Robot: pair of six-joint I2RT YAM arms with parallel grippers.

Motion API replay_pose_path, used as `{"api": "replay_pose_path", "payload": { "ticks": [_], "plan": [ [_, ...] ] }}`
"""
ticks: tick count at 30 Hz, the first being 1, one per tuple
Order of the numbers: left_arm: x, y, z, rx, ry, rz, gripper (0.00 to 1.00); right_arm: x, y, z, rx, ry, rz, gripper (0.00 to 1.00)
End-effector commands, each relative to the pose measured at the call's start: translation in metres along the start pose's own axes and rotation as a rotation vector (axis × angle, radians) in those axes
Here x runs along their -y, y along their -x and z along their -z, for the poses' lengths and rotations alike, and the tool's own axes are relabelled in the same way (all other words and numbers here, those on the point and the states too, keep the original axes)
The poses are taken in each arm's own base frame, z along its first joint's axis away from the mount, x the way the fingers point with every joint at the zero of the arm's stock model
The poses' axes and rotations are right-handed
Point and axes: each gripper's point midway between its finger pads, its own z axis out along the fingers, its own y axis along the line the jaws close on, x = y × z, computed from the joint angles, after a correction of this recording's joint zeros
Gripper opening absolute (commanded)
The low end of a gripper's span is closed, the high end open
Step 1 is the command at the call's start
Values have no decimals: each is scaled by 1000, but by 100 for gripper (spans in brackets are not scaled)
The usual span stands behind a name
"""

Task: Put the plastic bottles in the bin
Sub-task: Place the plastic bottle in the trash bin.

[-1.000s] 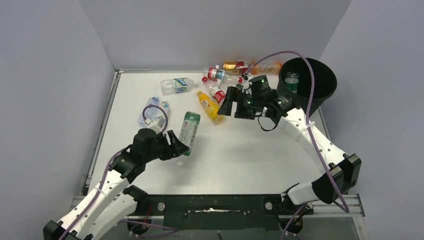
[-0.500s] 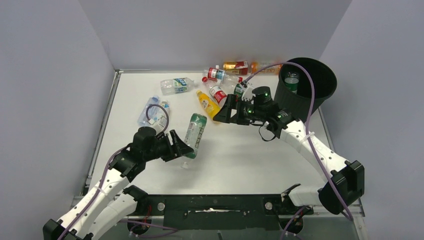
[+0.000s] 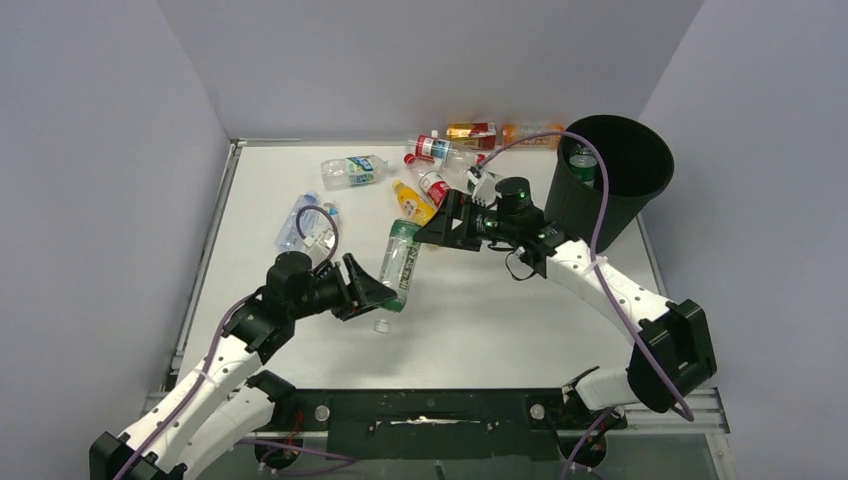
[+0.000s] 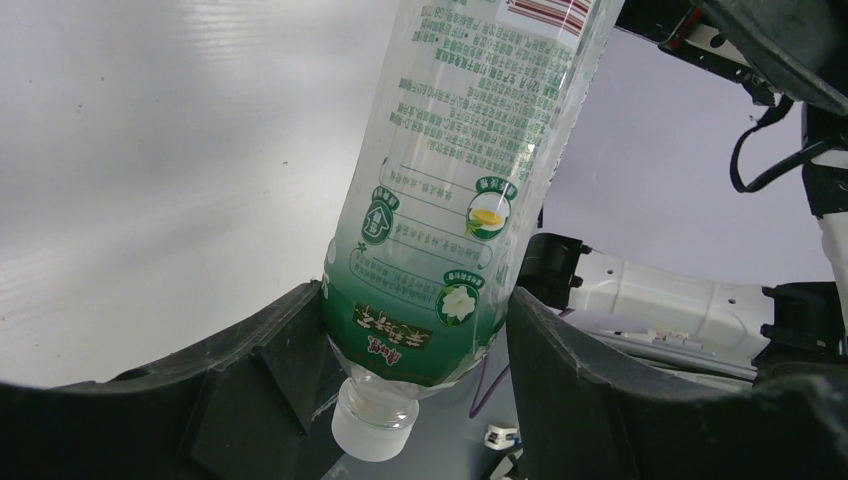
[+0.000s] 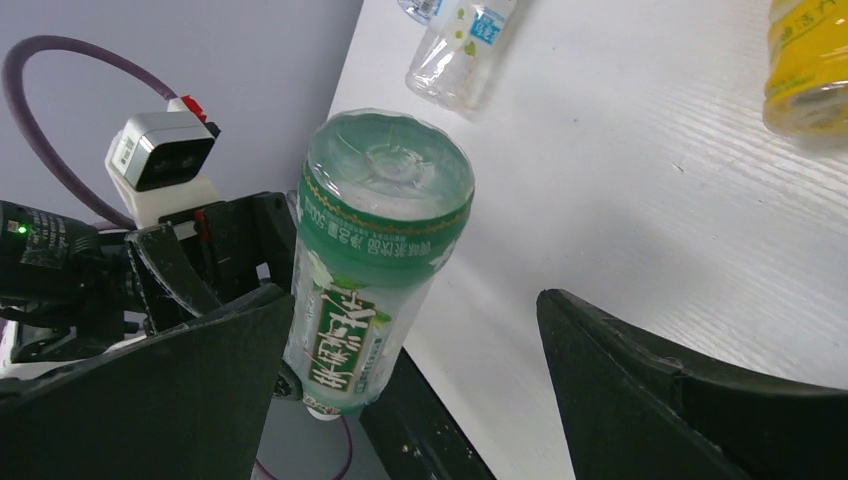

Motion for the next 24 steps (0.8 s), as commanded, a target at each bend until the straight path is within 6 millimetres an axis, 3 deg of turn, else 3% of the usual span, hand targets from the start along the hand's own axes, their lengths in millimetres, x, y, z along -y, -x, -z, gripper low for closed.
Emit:
{"api": "replay_pose_path", "payload": {
  "ticks": [1, 12, 14, 19, 24],
  "plan": [
    [22, 5, -2, 11, -103, -11, 42, -28, 14, -14, 32, 163, 3, 98],
    [27, 2, -11, -35, -134, -20, 42, -35, 15, -39, 9, 237, -25, 99],
    [28, 3, -14, -39, -132, -22, 42, -35, 15, -42, 6, 241, -30, 93],
    [29, 6, -16, -34, -124, -35, 43, -37, 15, -44, -8, 256, -29, 63],
    [24, 5, -18, -43, -110, -32, 53, -38, 17, -41, -4, 246, -17, 52]
  ]
}}
